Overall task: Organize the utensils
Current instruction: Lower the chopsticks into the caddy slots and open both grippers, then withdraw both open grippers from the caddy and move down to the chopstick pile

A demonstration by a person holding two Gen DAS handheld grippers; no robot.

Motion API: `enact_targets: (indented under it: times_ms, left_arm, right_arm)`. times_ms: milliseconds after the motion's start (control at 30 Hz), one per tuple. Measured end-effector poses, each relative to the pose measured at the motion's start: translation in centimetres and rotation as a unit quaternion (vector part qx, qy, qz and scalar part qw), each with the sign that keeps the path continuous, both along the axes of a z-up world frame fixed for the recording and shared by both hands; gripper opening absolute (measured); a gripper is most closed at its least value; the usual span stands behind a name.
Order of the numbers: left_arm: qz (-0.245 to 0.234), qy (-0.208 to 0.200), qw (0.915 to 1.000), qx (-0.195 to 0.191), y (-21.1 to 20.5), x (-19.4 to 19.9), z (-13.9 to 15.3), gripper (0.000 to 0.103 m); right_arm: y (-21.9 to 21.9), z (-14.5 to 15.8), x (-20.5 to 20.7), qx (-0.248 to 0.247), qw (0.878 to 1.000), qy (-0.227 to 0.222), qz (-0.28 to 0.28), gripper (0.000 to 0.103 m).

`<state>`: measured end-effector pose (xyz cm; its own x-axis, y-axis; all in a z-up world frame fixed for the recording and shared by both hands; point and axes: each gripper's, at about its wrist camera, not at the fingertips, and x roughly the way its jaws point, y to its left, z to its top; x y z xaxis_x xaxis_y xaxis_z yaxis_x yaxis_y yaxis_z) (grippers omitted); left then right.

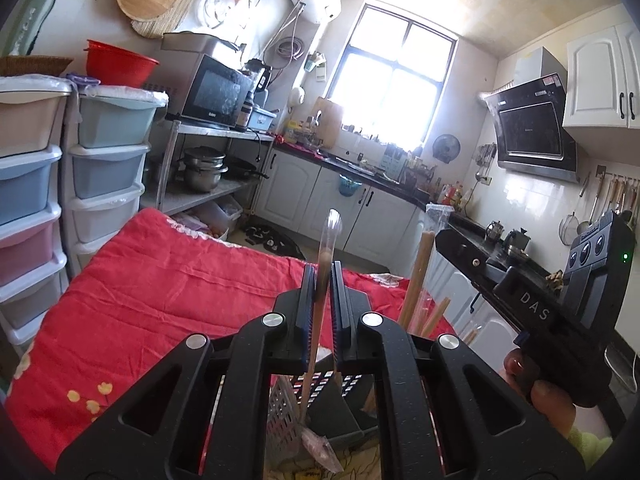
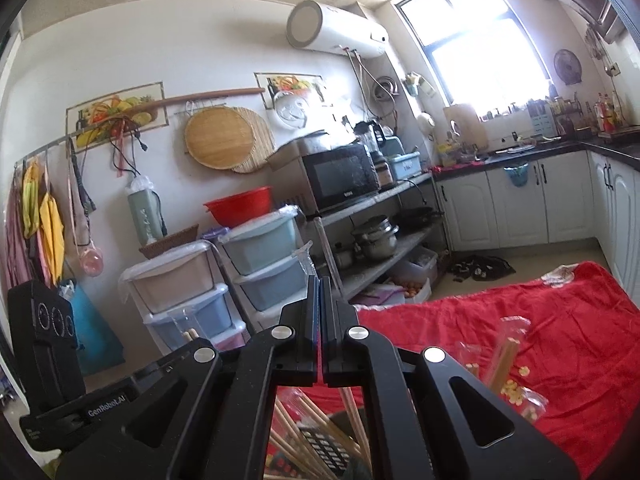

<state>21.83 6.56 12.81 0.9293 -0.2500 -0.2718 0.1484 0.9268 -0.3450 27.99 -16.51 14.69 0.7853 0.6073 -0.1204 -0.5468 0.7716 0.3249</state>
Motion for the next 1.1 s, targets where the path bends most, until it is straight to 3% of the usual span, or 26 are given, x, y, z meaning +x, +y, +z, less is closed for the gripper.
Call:
enact_targets:
  times_ms: [100, 200, 333, 733, 900, 1100]
  left_arm:
    - [-0.001, 0.004, 1.0000, -0.002, 0.0, -0.1, -0.2, 0.020]
    - [-0.001, 0.007, 1.0000, -0.002, 0.0, -0.2, -0.4, 0.023]
    - [0.000, 0.008, 1.0000, -0.003, 0.0, -0.5, -0.4, 0.041]
    - [0.010, 0.005, 0.9999, -0.011, 0.9, -2.3, -0.2, 0.080]
    - [0.008, 0.010, 0.9998, -0.015, 1.2, -2.9, -0.7, 0.092]
    - [0.007, 0.017, 0.9997, -0.019, 1.3, -3.6, -1.2, 0.092]
  right_arm:
    - [-0.2, -0.6, -0.2, -0.006, 1.000, 0.013, -0.002, 0.002]
    - [-0.5, -1.1, -0.4, -0.011, 1.000, 0.023, -0.002, 0.002]
    - [-1.2, -1.6, -0.9, -0.013, 0.999, 0.031, -0.004, 0.016]
    - [-2.7, -2.5, -3.2, -0.047, 0.998, 0.040, -0.019, 0.032]
    - [-3.2, -2.9, -4.5, -0.061, 0.997, 0.050, -0.023, 0.039]
    - [-3.5, -3.7, -5.9, -0.077, 0.995, 0.062, -0.020, 0.043]
